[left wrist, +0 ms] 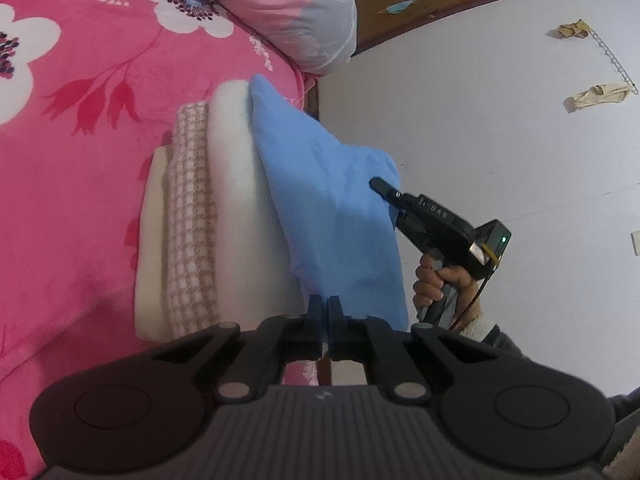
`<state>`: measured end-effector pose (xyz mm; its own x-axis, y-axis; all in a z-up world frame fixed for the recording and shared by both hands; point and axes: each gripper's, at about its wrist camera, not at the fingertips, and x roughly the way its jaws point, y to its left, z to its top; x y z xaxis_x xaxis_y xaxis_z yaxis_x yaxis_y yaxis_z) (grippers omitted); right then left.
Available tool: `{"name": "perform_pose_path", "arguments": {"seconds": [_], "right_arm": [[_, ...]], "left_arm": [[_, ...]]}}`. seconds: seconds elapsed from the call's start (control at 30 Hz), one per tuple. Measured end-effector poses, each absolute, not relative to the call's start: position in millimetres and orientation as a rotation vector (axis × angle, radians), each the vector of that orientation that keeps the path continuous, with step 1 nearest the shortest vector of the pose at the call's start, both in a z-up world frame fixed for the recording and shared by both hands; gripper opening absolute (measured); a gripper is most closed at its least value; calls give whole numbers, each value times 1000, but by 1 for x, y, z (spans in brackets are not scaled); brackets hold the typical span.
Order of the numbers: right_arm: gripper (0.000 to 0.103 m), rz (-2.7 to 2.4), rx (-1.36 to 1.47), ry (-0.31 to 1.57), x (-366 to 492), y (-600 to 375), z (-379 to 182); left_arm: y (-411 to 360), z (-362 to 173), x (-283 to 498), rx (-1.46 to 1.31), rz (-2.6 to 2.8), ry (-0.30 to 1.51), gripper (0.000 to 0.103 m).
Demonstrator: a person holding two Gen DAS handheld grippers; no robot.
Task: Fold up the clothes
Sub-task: 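Open the right gripper and withdraw it while the left gripper holds the shirt on the stack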
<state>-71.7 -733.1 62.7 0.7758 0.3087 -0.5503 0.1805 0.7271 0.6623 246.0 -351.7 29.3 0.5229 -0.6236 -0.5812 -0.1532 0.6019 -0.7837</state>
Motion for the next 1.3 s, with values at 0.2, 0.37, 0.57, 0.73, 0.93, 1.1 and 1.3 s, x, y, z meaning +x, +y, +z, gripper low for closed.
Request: {"name": "perform_pose_path", "arguments": {"seconds": [0.2,0.37,0.57,0.73,0.93,1.1,1.3], "right_arm": [[12,86,777,759,-59,-733,50],[26,-29,681,811,-54,-745,73],[26,23,469,827,-3,-695,117],[32,231,355,979,74,-610,118],[33,197,254,1189,134,-556,75],[9,141,262,1217,135,-557,63],[4,179,218,1088,122,-546,80]], "left_arm": [[-361,12,237,-838,-307,1055,2],[-363,10,235,-815,-309,1042,2],[-364,4,230,-841,-292,1023,3],[-369,5,226,-809,-302,998,3],[-369,3,223,-808,-312,971,3],[-366,0,218,-836,-319,952,3],[-365,-2,221,-855,-318,946,3]]}}
